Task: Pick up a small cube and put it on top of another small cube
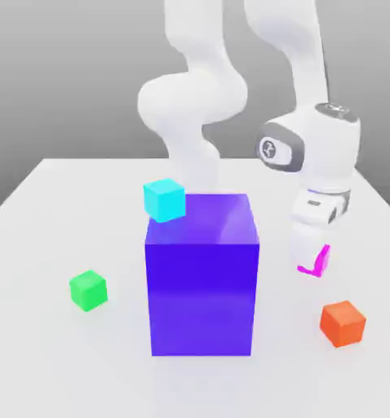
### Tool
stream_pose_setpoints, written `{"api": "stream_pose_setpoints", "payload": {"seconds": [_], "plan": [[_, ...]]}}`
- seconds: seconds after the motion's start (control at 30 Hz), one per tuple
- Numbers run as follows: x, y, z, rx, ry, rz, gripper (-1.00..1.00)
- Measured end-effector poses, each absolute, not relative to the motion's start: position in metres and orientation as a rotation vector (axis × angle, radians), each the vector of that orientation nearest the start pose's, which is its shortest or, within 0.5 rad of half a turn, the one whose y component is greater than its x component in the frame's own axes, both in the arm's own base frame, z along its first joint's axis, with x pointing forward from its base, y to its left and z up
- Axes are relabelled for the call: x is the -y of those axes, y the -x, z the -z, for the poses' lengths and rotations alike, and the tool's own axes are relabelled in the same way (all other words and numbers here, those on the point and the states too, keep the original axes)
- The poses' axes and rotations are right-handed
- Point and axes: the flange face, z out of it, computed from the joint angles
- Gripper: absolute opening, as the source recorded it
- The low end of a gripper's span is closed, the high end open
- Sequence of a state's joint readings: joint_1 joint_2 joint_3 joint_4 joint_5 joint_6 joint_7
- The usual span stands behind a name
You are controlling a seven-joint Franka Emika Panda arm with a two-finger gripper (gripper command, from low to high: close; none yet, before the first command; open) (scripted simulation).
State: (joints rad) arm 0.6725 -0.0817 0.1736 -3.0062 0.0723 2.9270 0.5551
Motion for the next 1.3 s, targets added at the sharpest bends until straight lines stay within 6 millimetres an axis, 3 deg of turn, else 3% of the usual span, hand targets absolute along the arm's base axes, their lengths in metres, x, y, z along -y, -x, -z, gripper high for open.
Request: {"api": "stream_pose_setpoints", "payload": {"seconds": [0.33, 0.47, 0.5, 0.6, 0.73, 0.87, 0.97, 1.1, 1.23, 1.3], "plan": [[-0.242, -0.279, -0.250, 0.143, 3.008, 0.276, -1.00], [-0.244, -0.309, -0.278, 0.063, 2.956, 0.399, -1.00], [-0.236, -0.318, -0.283, 0.022, 2.954, 0.419, -1.00], [-0.194, -0.348, -0.293, -0.155, 2.965, 0.457, -1.00], [-0.122, -0.378, -0.304, -0.422, 2.973, 0.489, -1.00], [-0.044, -0.393, -0.313, -0.699, 2.960, 0.513, -1.00], [0.015, -0.393, -0.320, -0.909, 2.934, 0.526, -1.00], [0.102, -0.373, -0.324, -1.227, 2.869, 0.506, -1.00], [0.190, -0.322, -0.317, -1.588, 2.745, 0.423, -1.00], [0.222, -0.291, -0.311, -1.737, 2.671, 0.366, -1.00]]}}
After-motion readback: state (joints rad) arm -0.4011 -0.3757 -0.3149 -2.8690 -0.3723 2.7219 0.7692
